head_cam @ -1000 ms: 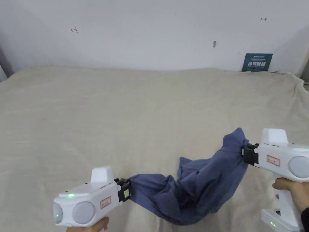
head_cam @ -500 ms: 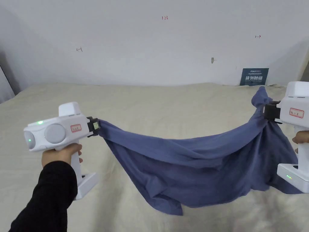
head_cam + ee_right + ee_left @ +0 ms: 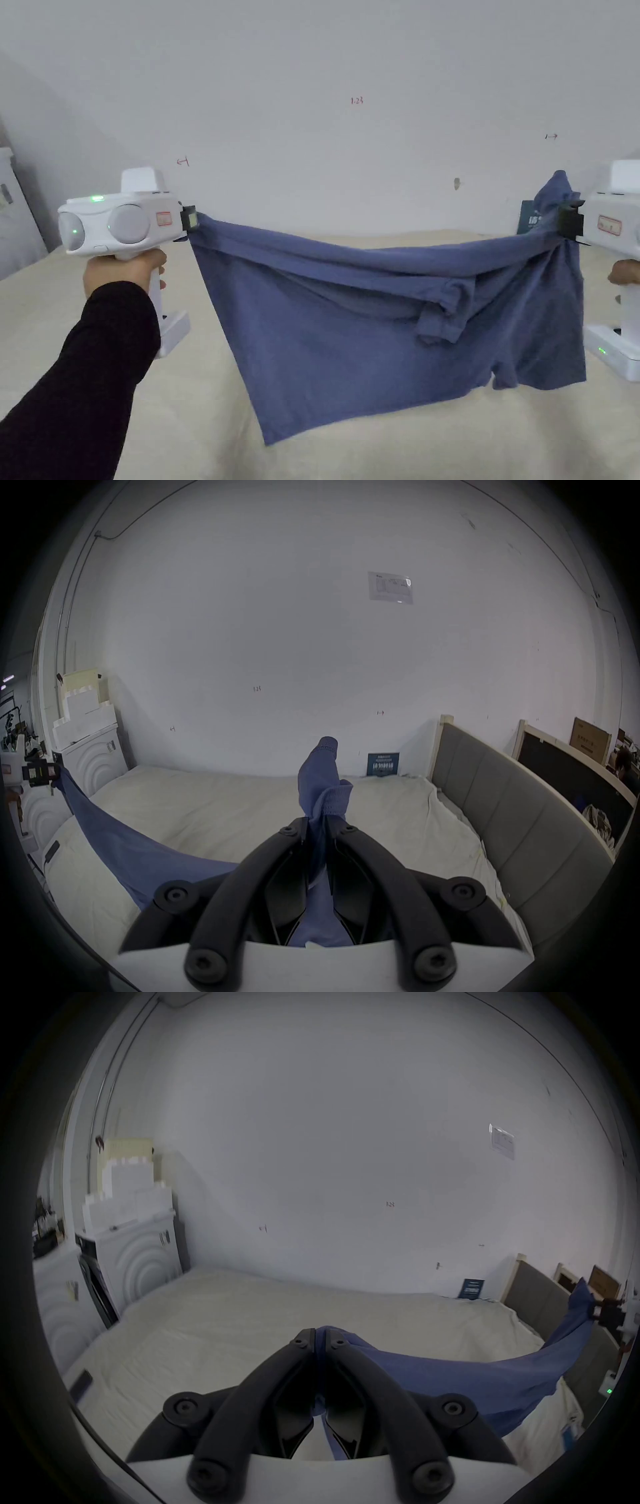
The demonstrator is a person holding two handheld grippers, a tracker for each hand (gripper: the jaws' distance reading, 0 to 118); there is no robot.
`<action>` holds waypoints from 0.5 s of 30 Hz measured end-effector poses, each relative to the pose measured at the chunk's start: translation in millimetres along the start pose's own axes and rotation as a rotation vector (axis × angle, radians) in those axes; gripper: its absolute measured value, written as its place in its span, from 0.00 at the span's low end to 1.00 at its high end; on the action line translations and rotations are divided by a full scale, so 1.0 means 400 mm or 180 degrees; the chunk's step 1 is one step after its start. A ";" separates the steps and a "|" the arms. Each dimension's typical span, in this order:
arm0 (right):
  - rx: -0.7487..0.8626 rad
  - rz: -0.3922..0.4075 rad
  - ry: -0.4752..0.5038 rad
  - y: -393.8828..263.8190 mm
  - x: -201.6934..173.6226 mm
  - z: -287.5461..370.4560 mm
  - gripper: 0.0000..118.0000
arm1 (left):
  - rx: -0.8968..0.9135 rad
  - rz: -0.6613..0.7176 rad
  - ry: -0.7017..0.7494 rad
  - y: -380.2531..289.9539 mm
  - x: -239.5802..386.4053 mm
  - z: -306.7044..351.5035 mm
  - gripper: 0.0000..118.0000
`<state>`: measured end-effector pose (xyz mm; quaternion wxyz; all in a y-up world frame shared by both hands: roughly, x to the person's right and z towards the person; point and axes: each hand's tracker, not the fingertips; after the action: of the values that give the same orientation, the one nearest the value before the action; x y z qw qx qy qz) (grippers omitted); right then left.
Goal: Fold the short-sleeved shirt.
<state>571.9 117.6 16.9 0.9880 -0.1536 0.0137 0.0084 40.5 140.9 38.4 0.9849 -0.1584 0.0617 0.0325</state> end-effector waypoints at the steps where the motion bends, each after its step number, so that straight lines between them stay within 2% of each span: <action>1: 0.0030 0.0017 0.0003 0.004 -0.008 -0.011 0.07 | 0.0040 -0.0051 0.0023 0.013 0.002 -0.007 0.02; 8: 0.0118 0.0004 0.0008 -0.017 -0.042 -0.080 0.07 | 0.0158 -0.0147 0.0046 0.041 -0.003 -0.050 0.02; 15: -0.0081 -0.0010 0.0018 -0.132 -0.062 -0.128 0.07 | -0.0013 -0.0223 0.0045 -0.064 -0.014 -0.102 0.02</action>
<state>546.8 51.6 -15.0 0.9859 -0.1662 0.0161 0.0066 32.4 103.5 8.6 0.9847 -0.1627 0.0631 -0.0029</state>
